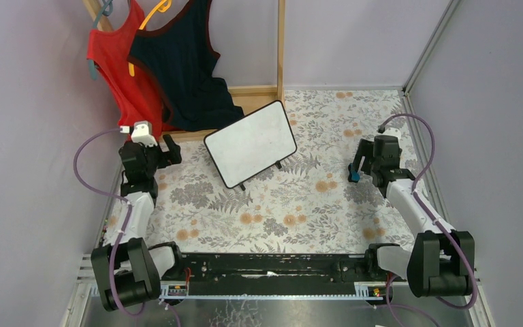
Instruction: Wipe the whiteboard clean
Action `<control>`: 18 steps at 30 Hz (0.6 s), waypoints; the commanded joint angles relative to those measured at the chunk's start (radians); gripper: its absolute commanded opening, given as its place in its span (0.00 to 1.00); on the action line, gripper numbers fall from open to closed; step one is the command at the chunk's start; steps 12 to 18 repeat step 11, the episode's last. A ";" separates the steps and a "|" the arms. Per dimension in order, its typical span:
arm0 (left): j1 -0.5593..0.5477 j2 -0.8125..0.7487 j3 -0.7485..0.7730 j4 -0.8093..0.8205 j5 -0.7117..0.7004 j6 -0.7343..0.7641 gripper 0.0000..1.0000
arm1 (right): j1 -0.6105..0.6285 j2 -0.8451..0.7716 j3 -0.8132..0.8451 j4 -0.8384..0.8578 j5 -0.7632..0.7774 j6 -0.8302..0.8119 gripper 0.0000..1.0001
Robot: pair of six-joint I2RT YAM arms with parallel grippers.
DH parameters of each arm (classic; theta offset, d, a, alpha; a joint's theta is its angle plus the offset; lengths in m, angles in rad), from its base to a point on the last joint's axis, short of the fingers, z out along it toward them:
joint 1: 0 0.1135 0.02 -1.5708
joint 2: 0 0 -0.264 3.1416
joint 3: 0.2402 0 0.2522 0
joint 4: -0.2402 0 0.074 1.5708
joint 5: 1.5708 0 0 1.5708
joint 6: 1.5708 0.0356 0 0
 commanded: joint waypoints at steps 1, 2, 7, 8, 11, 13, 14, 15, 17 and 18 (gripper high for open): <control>0.008 0.043 -0.014 0.155 -0.113 -0.037 1.00 | -0.003 -0.024 0.017 0.092 0.073 0.040 0.89; 0.007 0.061 -0.014 0.157 -0.126 -0.046 1.00 | -0.003 -0.017 0.024 0.087 0.073 0.041 0.98; 0.006 0.135 -0.013 0.174 -0.173 -0.063 1.00 | -0.003 0.008 0.036 0.081 0.074 0.049 0.99; 0.007 0.142 -0.016 0.181 -0.174 -0.062 1.00 | -0.003 0.012 0.034 0.083 0.074 0.048 0.99; 0.007 0.160 -0.029 0.204 -0.165 -0.063 1.00 | -0.003 0.010 0.020 0.104 0.089 0.050 0.99; 0.007 0.160 -0.029 0.204 -0.165 -0.063 1.00 | -0.003 0.010 0.020 0.104 0.089 0.050 0.99; 0.007 0.160 -0.029 0.204 -0.165 -0.063 1.00 | -0.003 0.010 0.020 0.104 0.089 0.050 0.99; 0.007 0.160 -0.029 0.204 -0.165 -0.063 1.00 | -0.003 0.010 0.020 0.104 0.089 0.050 0.99; 0.007 0.160 -0.029 0.204 -0.165 -0.063 1.00 | -0.003 0.010 0.020 0.104 0.089 0.050 0.99; 0.007 0.160 -0.029 0.204 -0.165 -0.063 1.00 | -0.003 0.010 0.020 0.104 0.089 0.050 0.99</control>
